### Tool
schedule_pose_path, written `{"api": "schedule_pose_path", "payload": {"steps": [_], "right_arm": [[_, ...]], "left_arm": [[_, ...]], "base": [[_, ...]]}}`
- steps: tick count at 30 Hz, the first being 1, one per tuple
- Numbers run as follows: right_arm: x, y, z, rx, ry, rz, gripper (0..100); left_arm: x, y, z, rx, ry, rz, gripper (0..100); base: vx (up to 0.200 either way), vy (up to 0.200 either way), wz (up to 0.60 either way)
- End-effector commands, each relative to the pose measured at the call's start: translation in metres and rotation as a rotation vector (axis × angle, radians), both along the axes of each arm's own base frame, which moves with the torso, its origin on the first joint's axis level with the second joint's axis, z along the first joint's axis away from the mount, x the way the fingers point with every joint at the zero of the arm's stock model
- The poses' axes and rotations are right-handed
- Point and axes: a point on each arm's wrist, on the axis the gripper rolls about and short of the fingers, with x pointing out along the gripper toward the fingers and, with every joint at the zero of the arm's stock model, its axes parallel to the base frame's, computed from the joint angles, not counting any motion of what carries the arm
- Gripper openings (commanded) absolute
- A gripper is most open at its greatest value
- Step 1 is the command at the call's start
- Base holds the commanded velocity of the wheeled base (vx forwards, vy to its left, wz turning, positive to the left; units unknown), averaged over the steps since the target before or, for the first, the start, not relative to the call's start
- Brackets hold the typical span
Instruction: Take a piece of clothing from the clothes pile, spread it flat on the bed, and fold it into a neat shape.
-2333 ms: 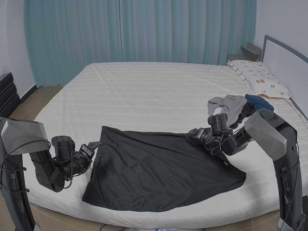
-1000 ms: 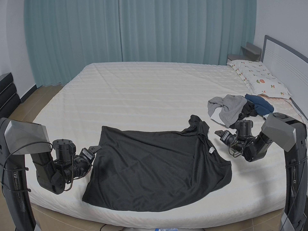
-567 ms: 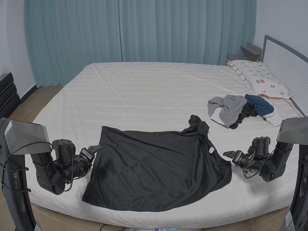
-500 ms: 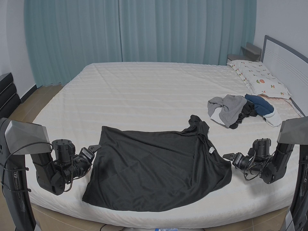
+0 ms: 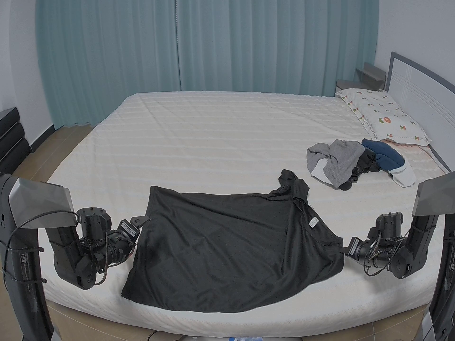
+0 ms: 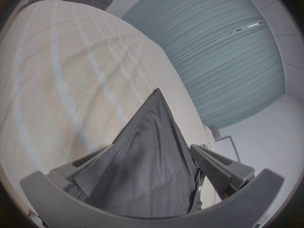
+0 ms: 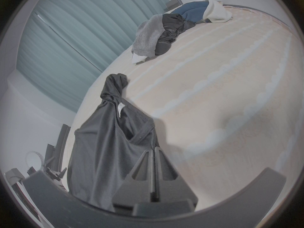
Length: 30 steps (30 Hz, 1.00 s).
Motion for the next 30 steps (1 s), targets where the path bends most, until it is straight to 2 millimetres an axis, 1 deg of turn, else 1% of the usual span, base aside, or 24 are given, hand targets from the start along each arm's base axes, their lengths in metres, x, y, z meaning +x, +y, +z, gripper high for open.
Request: {"api": "schedule_pose_path", "payload": {"steps": [1,3,4,5,6,7,9,10,13,16,20,25,26,28,29,30], "right_arm": [[-0.009,-0.005,0.003,-0.032,0.011,-0.014,0],[-0.017,-0.01,0.013,-0.052,0.0,-0.039,0],[-0.025,-0.012,0.017,-0.052,0.007,-0.046,0],[-0.029,-0.014,0.019,-0.053,0.011,-0.051,0],[-0.029,-0.014,0.019,-0.053,0.011,-0.051,0],[-0.037,-0.018,0.023,-0.054,0.016,-0.071,0],[-0.05,-0.022,0.026,-0.062,0.035,-0.086,0],[-0.06,-0.025,0.029,-0.068,0.045,-0.094,0],[-0.075,-0.031,0.035,-0.083,0.052,-0.109,0],[-0.089,-0.031,0.035,-0.09,0.085,-0.108,0],[-0.102,-0.031,0.034,-0.088,0.105,-0.108,0],[-0.103,-0.032,0.031,-0.079,0.124,-0.122,0],[-0.103,-0.033,0.031,-0.08,0.124,-0.123,100],[-0.103,-0.032,0.03,-0.076,0.135,-0.121,100],[-0.103,-0.032,0.03,-0.075,0.135,-0.122,100],[-0.103,-0.032,0.03,-0.073,0.132,-0.122,100]], "left_arm": [[-0.004,-0.001,0.001,0.004,0.004,-0.004,100],[-0.012,-0.004,0.004,0.019,0.014,-0.018,100],[-0.016,-0.004,0.01,0.032,0.002,-0.026,100],[-0.019,-0.004,0.012,0.039,-0.001,-0.03,100],[-0.019,-0.004,0.012,0.039,-0.001,-0.03,100],[-0.024,-0.004,0.017,0.051,-0.007,-0.039,100],[-0.026,-0.006,0.022,0.055,-0.021,-0.049,100],[-0.028,-0.008,0.024,0.055,-0.026,-0.055,100],[-0.033,-0.011,0.027,0.055,-0.025,-0.069,100],[-0.043,-0.015,0.025,0.058,0.002,-0.089,100],[-0.061,-0.012,0.028,0.057,0.034,-0.094,100],[-0.081,-0.011,0.026,0.068,0.089,-0.104,100],[-0.082,-0.01,0.026,0.069,0.092,-0.105,100],[-0.094,-0.008,0.024,0.068,0.128,-0.105,100],[-0.095,-0.008,0.024,0.067,0.132,-0.104,100],[-0.1,-0.007,0.023,0.067,0.149,-0.106,100]], "base": [[0.0,0.0,0.0],[0.0,0.0,0.0],[0.0,0.0,0.0],[0.0,0.0,0.0],[0.0,0.0,0.0],[0.0,0.0,0.0],[0.0,0.0,0.0],[0.0,0.0,0.0],[0.0,0.0,0.0],[0.0,0.0,0.0],[0.0,0.0,0.0],[0.0,0.0,0.0],[0.0,0.0,0.0],[0.0,0.0,0.0],[0.0,0.0,0.0],[-0.2,0.0,0.0]]}}
